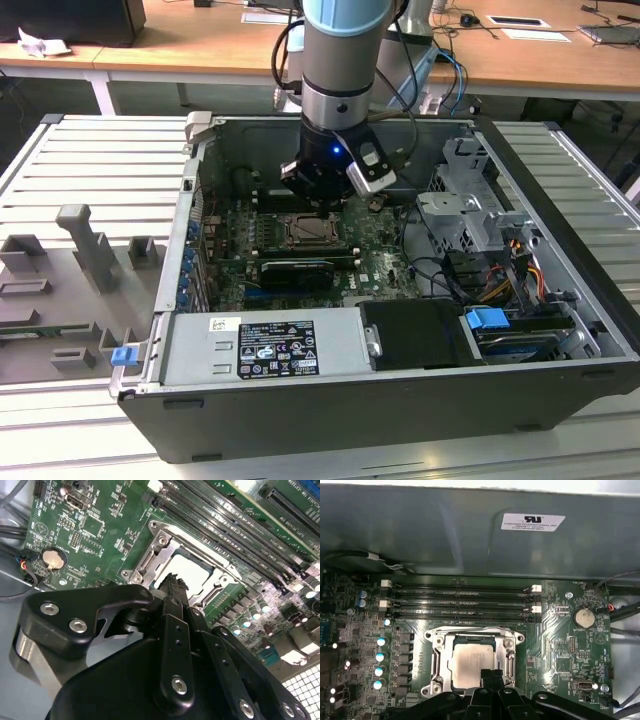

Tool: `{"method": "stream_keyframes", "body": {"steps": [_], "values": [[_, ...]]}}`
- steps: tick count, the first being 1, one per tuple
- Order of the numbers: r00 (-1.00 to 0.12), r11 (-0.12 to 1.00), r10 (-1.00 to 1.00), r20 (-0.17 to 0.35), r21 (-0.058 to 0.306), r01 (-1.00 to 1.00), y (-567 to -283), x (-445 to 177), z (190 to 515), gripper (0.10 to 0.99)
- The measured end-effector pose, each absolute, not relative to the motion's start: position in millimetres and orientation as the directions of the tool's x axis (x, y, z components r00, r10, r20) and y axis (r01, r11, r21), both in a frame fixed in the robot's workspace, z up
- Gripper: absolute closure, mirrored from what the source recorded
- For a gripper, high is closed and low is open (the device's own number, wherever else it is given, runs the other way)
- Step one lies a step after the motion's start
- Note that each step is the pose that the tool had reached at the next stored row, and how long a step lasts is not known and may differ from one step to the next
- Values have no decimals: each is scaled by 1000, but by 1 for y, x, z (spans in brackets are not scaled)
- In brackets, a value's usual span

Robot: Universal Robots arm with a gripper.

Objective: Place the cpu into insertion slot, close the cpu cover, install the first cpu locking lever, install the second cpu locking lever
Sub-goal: 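Install the second cpu locking lever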

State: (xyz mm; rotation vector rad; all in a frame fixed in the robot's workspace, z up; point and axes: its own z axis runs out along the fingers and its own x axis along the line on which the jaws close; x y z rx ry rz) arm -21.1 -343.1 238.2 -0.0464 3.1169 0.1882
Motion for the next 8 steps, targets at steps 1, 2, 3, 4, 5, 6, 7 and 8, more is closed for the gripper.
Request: {"method": "stream_keyframes", "body": {"steps": [1, 2, 3, 4, 5, 6, 7, 8], "values": [[-999, 992, -29, -20, 120, -31, -343, -21, 239, 980], [-999, 992, -29, -20, 120, -31, -344, -21, 240, 980], [-999, 992, -29, -20, 120, -31, -344, -21, 241, 980], [-999, 992, -29, -20, 120, -31, -344, -21, 241, 980], [-999, 992, -29, -21, 120, -31, -344, -21, 241, 980], [-999, 992, -29, -20, 120, -31, -345, -21, 241, 980], [-999, 992, -29, -20, 120, -31, -346, -21, 241, 980], [-999, 992, -29, -20, 120, -31, -348, -21, 241, 980]]}}
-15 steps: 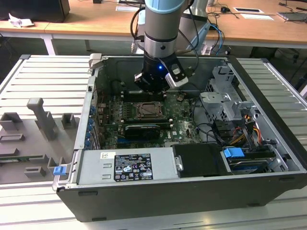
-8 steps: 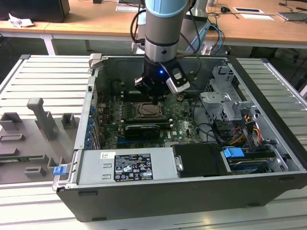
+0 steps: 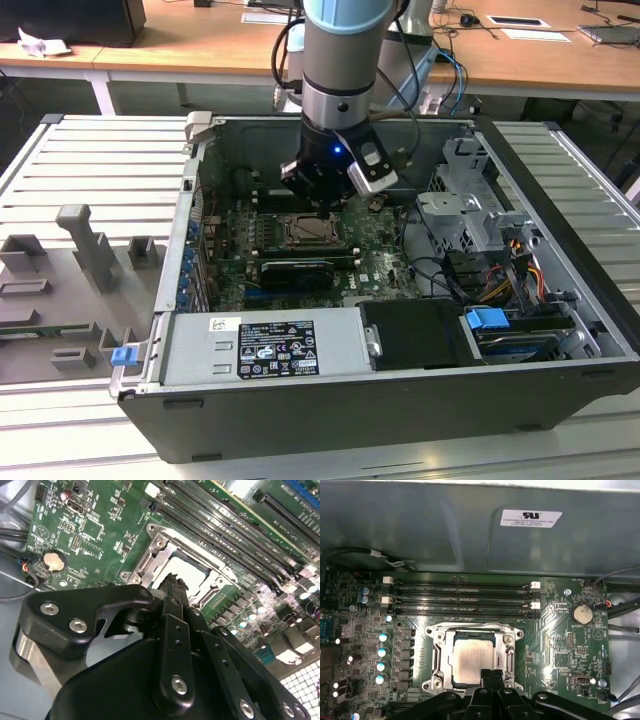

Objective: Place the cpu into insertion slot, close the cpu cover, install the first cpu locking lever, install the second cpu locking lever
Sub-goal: 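Install the second cpu locking lever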

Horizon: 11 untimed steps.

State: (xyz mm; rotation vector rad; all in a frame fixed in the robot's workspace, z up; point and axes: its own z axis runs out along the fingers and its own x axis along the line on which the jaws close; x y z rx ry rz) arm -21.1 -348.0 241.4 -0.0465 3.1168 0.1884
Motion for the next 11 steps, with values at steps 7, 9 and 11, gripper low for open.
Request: {"method": "stream_keyframes", "body": {"steps": [7, 9, 11], "values": [[-999, 992, -29, -20, 121, -31, -366, -21, 241, 980], [-999, 992, -29, -20, 122, -31, -368, -21, 241, 980], [-999, 992, -28, -20, 123, -31, -369, -21, 241, 980]]}}
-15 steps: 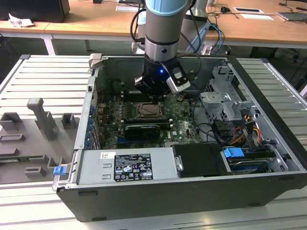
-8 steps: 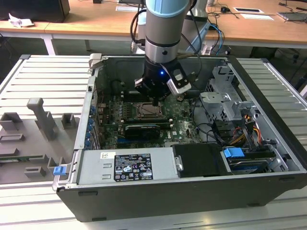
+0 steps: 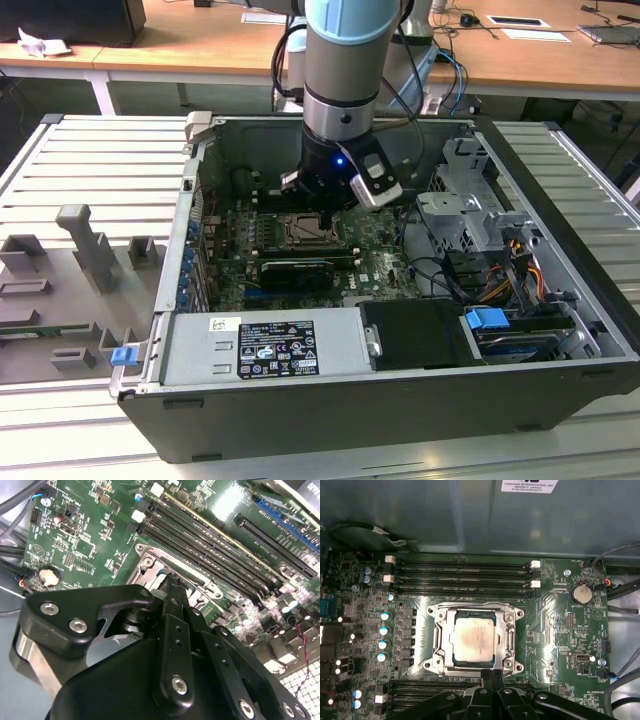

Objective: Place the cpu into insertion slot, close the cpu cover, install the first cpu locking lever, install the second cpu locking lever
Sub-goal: 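Install the second cpu locking lever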

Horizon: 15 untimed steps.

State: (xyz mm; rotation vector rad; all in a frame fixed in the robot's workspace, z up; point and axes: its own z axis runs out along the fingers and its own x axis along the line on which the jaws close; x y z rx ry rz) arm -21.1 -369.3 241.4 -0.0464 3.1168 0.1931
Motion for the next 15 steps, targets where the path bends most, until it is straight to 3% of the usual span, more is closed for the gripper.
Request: {"method": "stream_keyframes", "body": {"steps": [12, 15], "values": [[-999, 991, -40, -20, 127, -42, -391, -23, 241, 980], [-998, 986, -62, -22, 152, -64, -391, -30, 241, 980]]}}
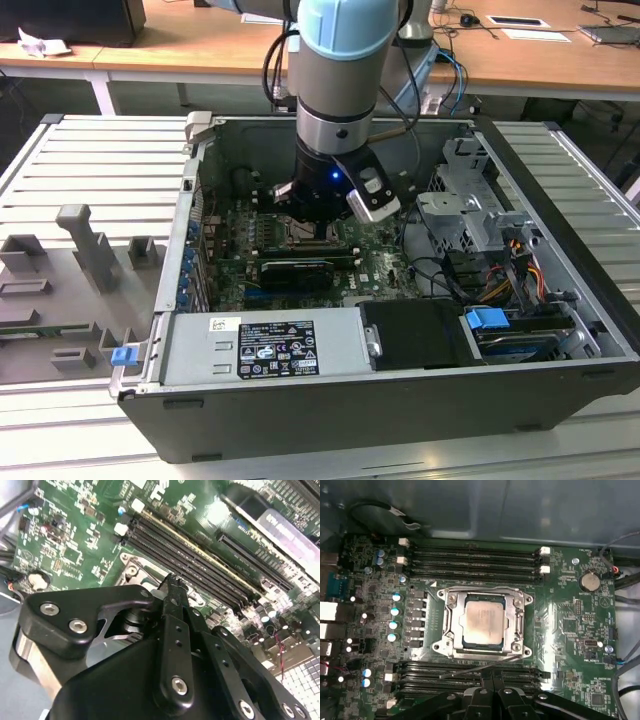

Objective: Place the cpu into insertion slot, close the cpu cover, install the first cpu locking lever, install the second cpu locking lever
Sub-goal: 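Install the second cpu locking lever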

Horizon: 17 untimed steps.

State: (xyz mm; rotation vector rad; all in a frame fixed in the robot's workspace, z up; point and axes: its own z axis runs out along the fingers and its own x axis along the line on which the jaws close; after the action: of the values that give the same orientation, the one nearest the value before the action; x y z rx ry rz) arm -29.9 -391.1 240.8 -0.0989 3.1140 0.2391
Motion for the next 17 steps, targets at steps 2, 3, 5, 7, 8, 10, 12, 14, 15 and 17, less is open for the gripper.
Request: {"method": "stream_keyframes", "body": {"steps": [2, 3, 5, 7, 8, 10, 12, 14, 15, 17], "values": [[-997, 985, -72, -22, 155, -74, -391, -33, 241, 980], [-997, 985, -75, -22, 156, -78, -391, -36, 240, 980], [-997, 984, -77, -22, 157, -80, -391, -45, 238, 980], [-996, 984, -81, -22, 158, -83, -391, -51, 231, 980], [-996, 984, -82, -22, 158, -85, -391, -52, 230, 980], [-996, 984, -85, -22, 158, -87, -391, -53, 225, 980], [-996, 983, -90, -22, 158, -92, -390, -54, 220, 980], [-996, 983, -91, -22, 158, -93, -390, -57, 217, 980], [-996, 983, -91, -22, 161, -93, -390, -61, 217, 980], [-996, 981, -91, -23, 169, -94, -390, -64, 216, 980]]}}
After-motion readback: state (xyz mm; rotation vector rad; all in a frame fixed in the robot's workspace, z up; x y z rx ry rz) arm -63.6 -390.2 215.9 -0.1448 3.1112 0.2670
